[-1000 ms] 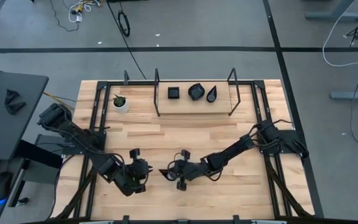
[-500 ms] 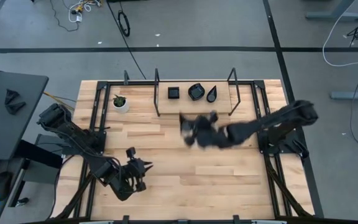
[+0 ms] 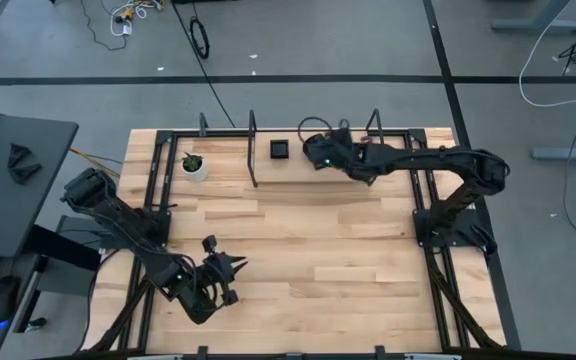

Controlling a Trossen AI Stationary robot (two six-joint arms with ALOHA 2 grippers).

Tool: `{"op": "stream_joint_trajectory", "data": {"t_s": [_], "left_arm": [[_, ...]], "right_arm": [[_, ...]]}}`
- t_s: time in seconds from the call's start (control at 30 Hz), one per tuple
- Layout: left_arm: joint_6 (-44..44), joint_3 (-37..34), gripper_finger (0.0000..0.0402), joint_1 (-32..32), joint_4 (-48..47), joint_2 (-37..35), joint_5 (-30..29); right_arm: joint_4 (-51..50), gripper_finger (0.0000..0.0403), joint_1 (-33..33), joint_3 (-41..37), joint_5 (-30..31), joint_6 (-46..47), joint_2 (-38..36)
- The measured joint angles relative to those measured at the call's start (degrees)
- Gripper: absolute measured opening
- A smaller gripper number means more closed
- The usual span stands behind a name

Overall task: Pick & Place Mini shaped plates
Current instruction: Stack the black teardrop shaped bowl on top of the other black teardrop shaped bowl on the shelf

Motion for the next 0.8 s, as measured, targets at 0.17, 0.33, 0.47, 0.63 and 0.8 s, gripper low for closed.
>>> {"op": "stream_joint_trajectory", "data": {"t_s": [0.17, 0.33, 0.47, 0.63, 0.8], "left_arm": [[0.0, 0.0, 0.0055, 0.1, 1.6, 3.0, -0.4], [0.0, 0.0, 0.0055, 0.3, 3.5, 5.8, -0.3], [0.1, 0.0, 0.0055, 0.5, 4.5, 5.9, -0.2], [0.5, 0.0, 0.0055, 0.6, 4.6, 5.9, -0.6], [0.3, 0.0, 0.0055, 0.7, 4.7, 5.9, -0.6]], "right_arm": [[-6.5, 0.0000, -1.9, -2.4, 4.4, 9.6, 0.0], [-3.4, 0.0004, -2.5, -7.2, 4.9, 15.5, 0.0], [-0.6, 0.0006, -3.3, -10.4, 4.8, 18.9, 0.0], [5.5, 0.0007, -4.7, -13.3, 3.2, 18.8, 0.0], [5.4, 0.0008, -5.4, -14.2, 3.0, 18.7, 0.0]]}}
